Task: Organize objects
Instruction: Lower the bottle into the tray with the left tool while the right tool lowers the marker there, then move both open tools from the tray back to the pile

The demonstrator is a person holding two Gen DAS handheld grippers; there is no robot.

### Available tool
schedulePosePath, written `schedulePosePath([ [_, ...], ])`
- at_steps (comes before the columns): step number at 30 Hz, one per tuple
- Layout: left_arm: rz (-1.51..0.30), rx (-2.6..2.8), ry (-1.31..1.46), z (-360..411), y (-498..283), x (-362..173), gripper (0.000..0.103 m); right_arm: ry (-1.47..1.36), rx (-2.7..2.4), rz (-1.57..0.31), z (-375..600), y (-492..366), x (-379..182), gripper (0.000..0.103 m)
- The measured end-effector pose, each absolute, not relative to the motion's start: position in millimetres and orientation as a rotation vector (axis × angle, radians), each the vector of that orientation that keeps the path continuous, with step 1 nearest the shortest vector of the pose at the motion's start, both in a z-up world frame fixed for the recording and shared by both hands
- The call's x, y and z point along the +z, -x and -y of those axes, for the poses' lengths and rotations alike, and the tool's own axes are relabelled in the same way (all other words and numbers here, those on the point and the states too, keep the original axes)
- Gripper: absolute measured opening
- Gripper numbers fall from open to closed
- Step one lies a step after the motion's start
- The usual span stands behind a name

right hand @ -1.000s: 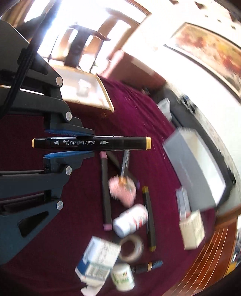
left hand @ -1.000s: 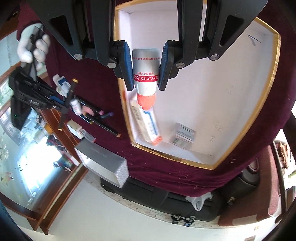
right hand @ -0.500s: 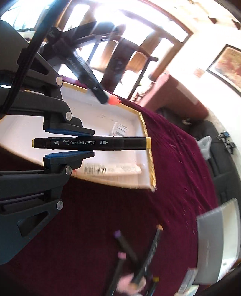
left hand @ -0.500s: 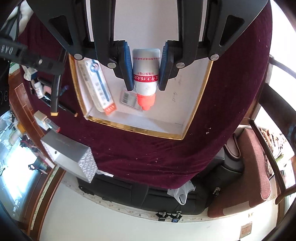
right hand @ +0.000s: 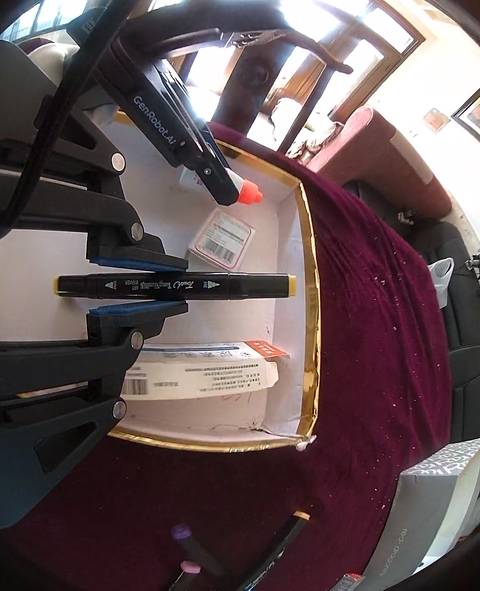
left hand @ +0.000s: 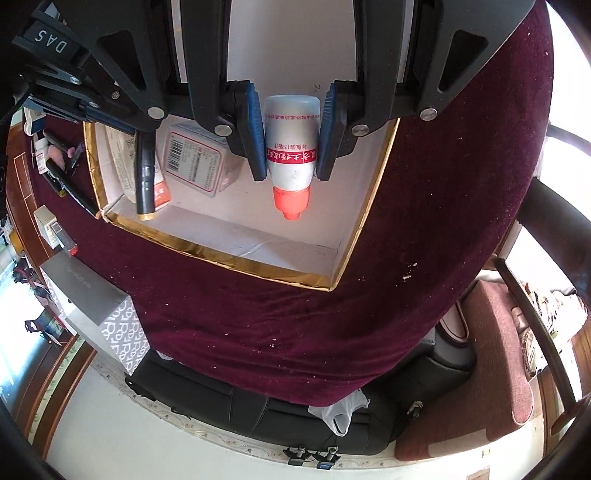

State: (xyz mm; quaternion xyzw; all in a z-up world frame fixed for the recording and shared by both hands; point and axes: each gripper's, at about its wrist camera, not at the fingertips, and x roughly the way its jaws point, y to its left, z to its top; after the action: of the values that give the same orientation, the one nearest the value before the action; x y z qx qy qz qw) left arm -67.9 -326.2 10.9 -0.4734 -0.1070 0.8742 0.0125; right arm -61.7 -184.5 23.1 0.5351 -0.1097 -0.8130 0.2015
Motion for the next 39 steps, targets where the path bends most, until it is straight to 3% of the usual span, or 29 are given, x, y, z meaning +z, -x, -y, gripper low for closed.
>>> schedulePosePath([
  [17, 0.284, 2.779, 1.461, 326.6, 73.0, 11.7, 0.025, -1.548, -2.28, 0.321, 183.5, 70.1, 10.9, 0.013],
  [25, 0.273, 2.802, 1.445, 324.5, 68.9, 18.7, 0.036, -1.548, -2.278, 0.323, 186.0, 69.4, 10.1, 0.014],
  [28, 0.232, 2.831, 1.418, 320.0, 66.0, 24.9, 0.045, -1.535, -2.287, 0.326, 184.3, 67.1, 12.2, 0.015],
  [29, 0.215, 2.847, 1.409, 318.5, 64.6, 27.5, 0.05, -1.523, -2.295, 0.327, 183.7, 65.7, 14.1, 0.016],
  [32, 0.189, 2.87, 1.386, 316.6, 60.6, 35.3, 0.05, -1.483, -2.318, 0.346, 180.3, 59.4, 20.9, 0.028],
  [39, 0.17, 2.899, 1.367, 311.2, 43.2, 50.5, 0.051, -1.398, -2.35, 0.368, 169.1, 37.9, 39.3, 0.04],
])
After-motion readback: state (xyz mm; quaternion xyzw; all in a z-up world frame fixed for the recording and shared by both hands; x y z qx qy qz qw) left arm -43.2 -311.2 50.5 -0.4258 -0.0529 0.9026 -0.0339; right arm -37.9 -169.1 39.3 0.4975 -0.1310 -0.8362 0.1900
